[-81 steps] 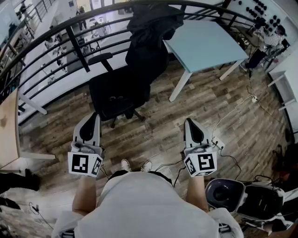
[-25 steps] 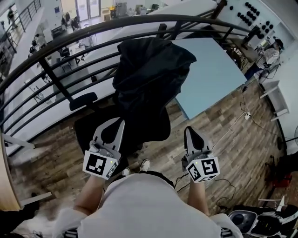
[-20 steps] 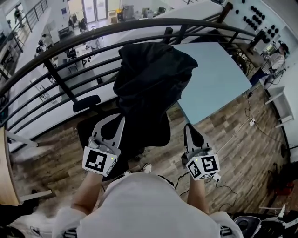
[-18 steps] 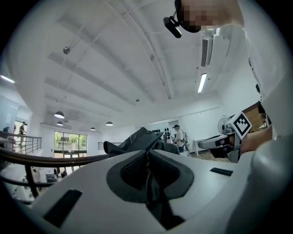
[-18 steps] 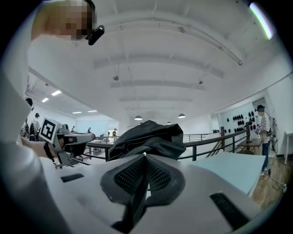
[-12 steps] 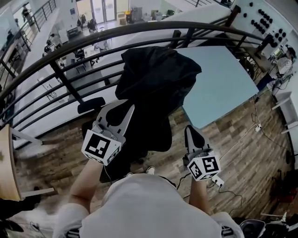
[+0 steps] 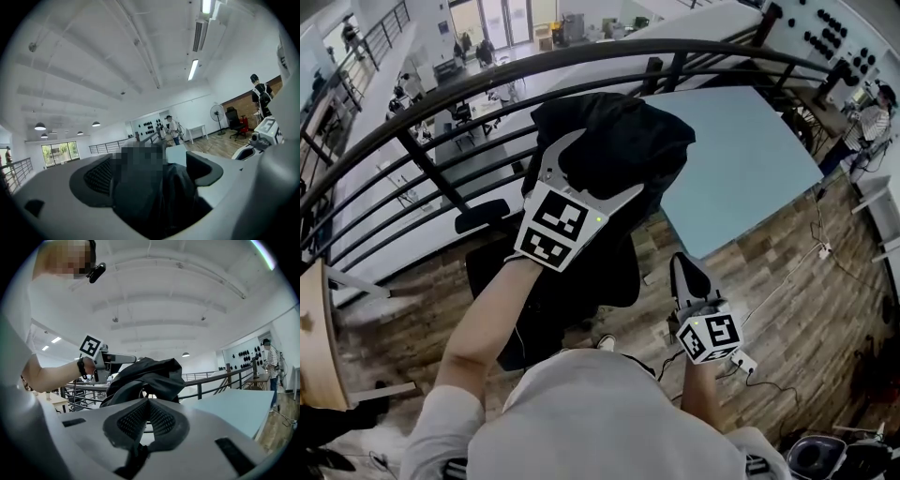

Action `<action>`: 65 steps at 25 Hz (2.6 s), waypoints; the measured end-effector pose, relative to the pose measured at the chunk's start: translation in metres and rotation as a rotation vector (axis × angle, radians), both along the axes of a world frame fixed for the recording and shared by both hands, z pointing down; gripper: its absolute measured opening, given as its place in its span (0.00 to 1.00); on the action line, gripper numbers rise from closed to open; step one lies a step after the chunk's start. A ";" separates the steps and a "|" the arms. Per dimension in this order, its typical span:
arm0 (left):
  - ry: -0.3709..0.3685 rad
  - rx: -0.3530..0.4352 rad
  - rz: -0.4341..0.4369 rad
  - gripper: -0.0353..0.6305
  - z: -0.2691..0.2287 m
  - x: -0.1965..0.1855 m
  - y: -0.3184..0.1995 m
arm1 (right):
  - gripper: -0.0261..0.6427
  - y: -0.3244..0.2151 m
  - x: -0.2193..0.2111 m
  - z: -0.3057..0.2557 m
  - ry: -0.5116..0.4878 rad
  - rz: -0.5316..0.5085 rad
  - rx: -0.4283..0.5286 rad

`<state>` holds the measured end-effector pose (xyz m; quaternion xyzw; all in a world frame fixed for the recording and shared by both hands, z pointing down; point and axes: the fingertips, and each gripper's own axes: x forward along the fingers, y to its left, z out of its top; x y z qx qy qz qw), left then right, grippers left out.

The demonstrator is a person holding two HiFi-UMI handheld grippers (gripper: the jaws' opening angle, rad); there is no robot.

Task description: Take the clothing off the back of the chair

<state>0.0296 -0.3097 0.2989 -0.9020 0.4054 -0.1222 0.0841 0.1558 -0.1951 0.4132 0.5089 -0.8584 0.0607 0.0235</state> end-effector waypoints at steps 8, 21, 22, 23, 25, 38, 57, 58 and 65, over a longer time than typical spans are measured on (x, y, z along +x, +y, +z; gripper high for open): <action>-0.124 -0.139 -0.072 0.90 0.024 0.026 -0.052 | 0.07 0.002 0.018 0.010 -0.011 0.037 -0.026; -0.056 -0.301 -0.139 0.92 0.076 -0.018 -0.104 | 0.07 0.003 0.030 0.007 0.007 0.045 -0.020; -0.052 -0.303 -0.121 0.92 0.078 -0.014 -0.104 | 0.07 0.004 0.030 0.008 0.010 0.044 -0.022; -0.049 -0.304 -0.105 0.92 0.080 -0.012 -0.106 | 0.07 0.004 0.030 0.008 0.012 0.041 -0.023; -0.054 -0.310 -0.084 0.92 0.083 -0.013 -0.109 | 0.07 0.006 0.029 0.007 0.017 0.038 -0.021; -0.152 -0.309 -0.029 0.63 0.096 -0.024 -0.125 | 0.07 0.026 0.069 0.010 0.048 0.110 -0.032; -0.165 -0.147 -0.169 0.23 0.081 -0.037 -0.110 | 0.07 0.028 0.050 0.017 0.015 0.048 -0.041; -0.156 -0.148 -0.171 0.22 0.080 -0.037 -0.109 | 0.07 0.027 0.049 0.017 0.013 0.043 -0.041; -0.100 -0.162 -0.170 0.19 0.072 -0.040 -0.100 | 0.07 0.021 0.042 0.015 0.003 0.011 -0.034</action>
